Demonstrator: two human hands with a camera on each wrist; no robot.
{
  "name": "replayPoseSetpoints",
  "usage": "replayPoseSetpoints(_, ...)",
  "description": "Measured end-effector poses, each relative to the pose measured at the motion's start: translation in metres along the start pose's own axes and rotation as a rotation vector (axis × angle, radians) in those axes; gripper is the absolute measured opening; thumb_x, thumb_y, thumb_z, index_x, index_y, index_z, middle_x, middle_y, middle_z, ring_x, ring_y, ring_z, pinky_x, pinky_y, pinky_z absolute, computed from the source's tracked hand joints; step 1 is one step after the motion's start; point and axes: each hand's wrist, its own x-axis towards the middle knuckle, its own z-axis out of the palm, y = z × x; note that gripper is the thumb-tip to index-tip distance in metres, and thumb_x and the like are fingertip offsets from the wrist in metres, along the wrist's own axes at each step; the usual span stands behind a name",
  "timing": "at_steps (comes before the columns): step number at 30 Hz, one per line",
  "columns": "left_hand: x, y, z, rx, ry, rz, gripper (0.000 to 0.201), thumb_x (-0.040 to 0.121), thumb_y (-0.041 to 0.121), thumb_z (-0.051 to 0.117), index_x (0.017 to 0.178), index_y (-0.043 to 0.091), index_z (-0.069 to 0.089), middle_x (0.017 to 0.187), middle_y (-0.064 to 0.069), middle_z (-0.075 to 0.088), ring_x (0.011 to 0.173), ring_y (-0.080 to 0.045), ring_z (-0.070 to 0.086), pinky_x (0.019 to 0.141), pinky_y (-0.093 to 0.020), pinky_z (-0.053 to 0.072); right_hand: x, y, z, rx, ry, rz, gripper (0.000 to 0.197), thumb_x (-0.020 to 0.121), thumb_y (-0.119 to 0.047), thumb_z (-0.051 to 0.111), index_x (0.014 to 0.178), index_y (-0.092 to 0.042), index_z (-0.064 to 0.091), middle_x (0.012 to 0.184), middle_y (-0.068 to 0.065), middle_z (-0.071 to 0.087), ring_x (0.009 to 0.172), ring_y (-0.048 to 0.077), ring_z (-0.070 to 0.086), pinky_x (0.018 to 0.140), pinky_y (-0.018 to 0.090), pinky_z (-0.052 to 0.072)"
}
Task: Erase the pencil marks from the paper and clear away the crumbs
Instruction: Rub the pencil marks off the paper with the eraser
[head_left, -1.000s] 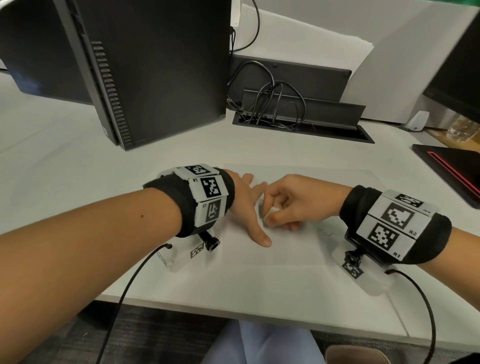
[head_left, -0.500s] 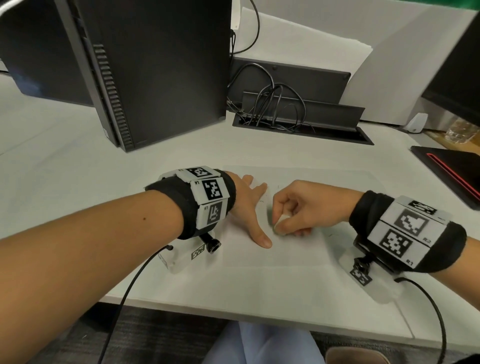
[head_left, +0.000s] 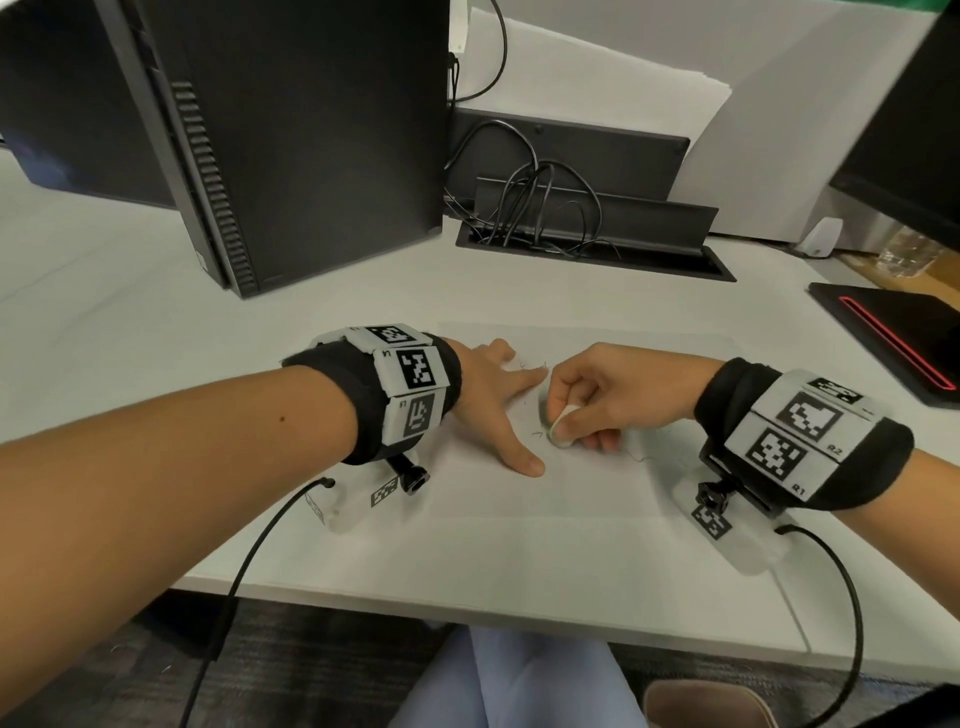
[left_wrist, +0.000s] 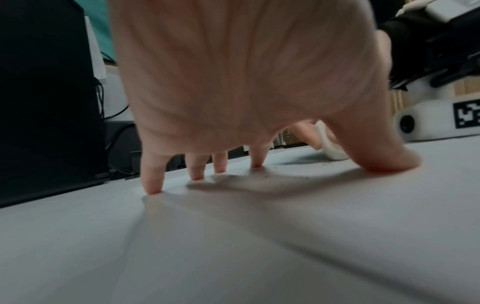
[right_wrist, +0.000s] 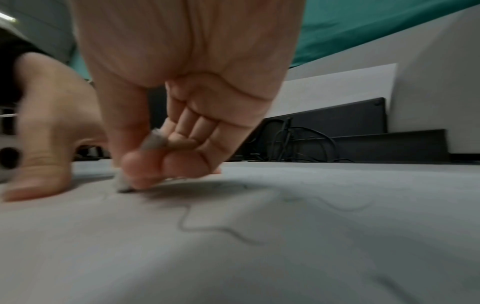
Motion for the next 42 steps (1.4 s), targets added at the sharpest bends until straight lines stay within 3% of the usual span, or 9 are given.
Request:
replayPoseSetpoints(10,0.003,0.005,-0.001,0.003,-0.008,-0.019,0.115,0.063,0.076,0.061,0.145,0.045,-0.013,0.156,-0.002,-0.014,0.145,-0.028,0.003,0.115,-0.05,0.019,0.0,-0.005,0.004,-0.097,0.003,-0.049,0.006,0.08,-0.01,0.07,0.083,-0.007,0.065,0.062,0.006,0.062,0.048,0.01,0.053,0.052,0.016,0.046)
replayPoseSetpoints(14,0.004,0.006,-0.002,0.022,0.0,-0.032,0.117,0.062,0.078,0.06,0.145,0.044,-0.015,0.156,-0.001,-0.015,0.145,-0.027,0.004,0.114,-0.049,0.021,0.001,-0.001,-0.006,-0.148,0.131,-0.02,0.006,0.08,-0.012,0.07,0.082,-0.01,0.065,0.064,0.008,0.064,0.045,0.006,0.052,0.054,0.016,0.044)
replayPoseSetpoints(18,0.005,0.006,-0.001,0.017,-0.007,-0.024,0.117,0.06,0.078,0.061,0.145,0.046,-0.011,0.156,-0.003,-0.014,0.145,-0.029,0.007,0.114,-0.048,0.023,-0.002,-0.006,0.007,-0.12,0.002,-0.055,0.007,0.081,-0.011,0.069,0.077,-0.014,0.063,0.062,0.006,0.064,0.048,0.01,0.054,0.055,0.019,0.048)
replayPoseSetpoints(22,0.003,0.006,-0.002,0.035,-0.004,-0.045,0.119,0.061,0.079,0.059,0.145,0.043,-0.017,0.156,-0.001,-0.017,0.145,-0.027,0.01,0.113,-0.047,0.024,-0.001,-0.001,-0.007,-0.162,0.111,0.003,0.005,0.08,-0.012,0.069,0.081,-0.012,0.064,0.066,0.009,0.065,0.046,0.007,0.052,0.054,0.016,0.045)
replayPoseSetpoints(26,0.004,0.006,-0.002,0.032,-0.015,-0.04,0.12,0.059,0.078,0.061,0.144,0.045,-0.016,0.156,0.0,-0.017,0.145,-0.027,0.01,0.113,-0.047,0.025,-0.005,-0.006,0.006,-0.147,0.01,-0.04,0.005,0.081,-0.011,0.069,0.083,-0.008,0.065,0.062,0.007,0.063,0.045,0.007,0.053,0.053,0.018,0.047)
replayPoseSetpoints(30,0.001,0.008,-0.003,0.052,-0.005,-0.052,0.118,0.063,0.078,0.059,0.145,0.04,-0.018,0.156,-0.001,-0.018,0.145,-0.025,0.01,0.114,-0.044,0.023,-0.004,0.0,-0.006,-0.184,0.12,-0.008,0.005,0.079,-0.012,0.07,0.079,-0.012,0.065,0.071,0.02,0.068,0.047,0.009,0.052,0.054,0.016,0.046)
replayPoseSetpoints(36,0.002,0.009,-0.004,0.058,-0.017,-0.04,0.118,0.063,0.077,0.06,0.145,0.041,-0.017,0.156,-0.002,-0.017,0.144,-0.026,0.012,0.112,-0.043,0.025,-0.006,-0.003,0.002,-0.172,0.057,-0.029,0.005,0.08,-0.011,0.07,0.08,-0.01,0.065,0.061,0.008,0.064,0.044,0.007,0.052,0.052,0.015,0.045)
replayPoseSetpoints(39,-0.001,0.009,-0.005,0.059,-0.015,-0.049,0.118,0.065,0.076,0.059,0.145,0.038,-0.017,0.156,-0.002,-0.017,0.145,-0.026,0.01,0.114,-0.043,0.024,-0.004,0.001,-0.008,-0.217,0.138,0.003,0.007,0.079,-0.013,0.07,0.077,-0.015,0.063,0.069,0.017,0.067,0.045,0.007,0.051,0.052,0.013,0.044)
replayPoseSetpoints(42,0.0,0.009,-0.004,0.04,-0.028,-0.038,0.118,0.063,0.075,0.062,0.146,0.042,-0.015,0.156,-0.002,-0.016,0.144,-0.027,0.012,0.112,-0.043,0.025,-0.006,-0.004,0.003,-0.177,0.02,-0.03,0.006,0.08,-0.013,0.07,0.078,-0.013,0.064,0.066,0.013,0.066,0.049,0.011,0.054,0.053,0.016,0.046)
